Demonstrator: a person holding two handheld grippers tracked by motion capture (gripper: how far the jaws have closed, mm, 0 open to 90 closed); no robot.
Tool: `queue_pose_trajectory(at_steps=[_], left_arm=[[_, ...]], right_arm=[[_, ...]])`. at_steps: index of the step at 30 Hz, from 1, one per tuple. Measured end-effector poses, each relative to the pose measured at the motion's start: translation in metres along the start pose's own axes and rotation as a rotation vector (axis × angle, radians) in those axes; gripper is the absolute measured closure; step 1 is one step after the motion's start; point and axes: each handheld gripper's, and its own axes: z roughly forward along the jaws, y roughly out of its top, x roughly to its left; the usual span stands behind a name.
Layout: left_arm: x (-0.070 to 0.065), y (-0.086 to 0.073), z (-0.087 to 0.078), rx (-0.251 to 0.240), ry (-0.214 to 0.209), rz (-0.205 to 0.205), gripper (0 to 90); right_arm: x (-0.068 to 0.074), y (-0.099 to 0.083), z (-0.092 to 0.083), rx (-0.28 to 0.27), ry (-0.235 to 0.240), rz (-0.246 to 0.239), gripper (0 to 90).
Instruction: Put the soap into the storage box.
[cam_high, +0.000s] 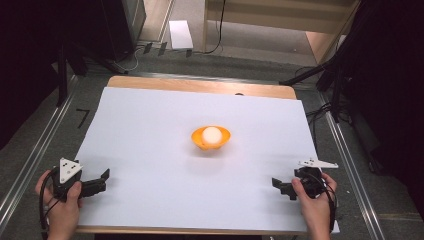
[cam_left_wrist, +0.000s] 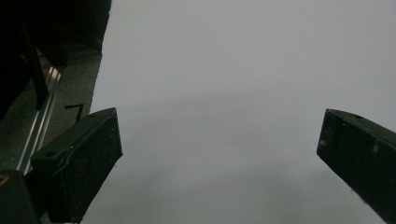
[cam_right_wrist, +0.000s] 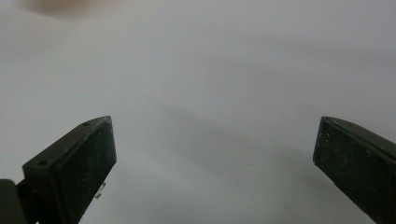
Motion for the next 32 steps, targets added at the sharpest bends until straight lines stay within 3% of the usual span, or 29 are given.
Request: queue_pose_trajectory(at_steps=[5,15,18,25,32], left_arm=[[0.0,0.0,0.0,-0.003,0.002,0.001,0.3],[0.0,0.0,0.0,-0.005,0.002,0.002,0.3],[0.0,0.0,0.0,-0.005,0.001,0.001,0.3],[-0.001,0.0,0.0,-0.006,0.003,0.002,0.3],[-0.001,0.0,0.0,-0.006,0.007,0.004,0.3]], right_arm=[[-0.012,-0.011,-0.011,-0.022,-0.015,0.025,0.0],[-0.032,-0.035,-0.028,-0.079,-0.035,0.026,0.0],[-0.04,-0.045,-0.034,-0.125,-0.025,0.028,0.0],[-0.06,-0.065,-0.052,-0.206,-0.045,0.085,0.4],[-0.062,-0.067,-0.057,-0.235,-0.053,0.1,0.4]])
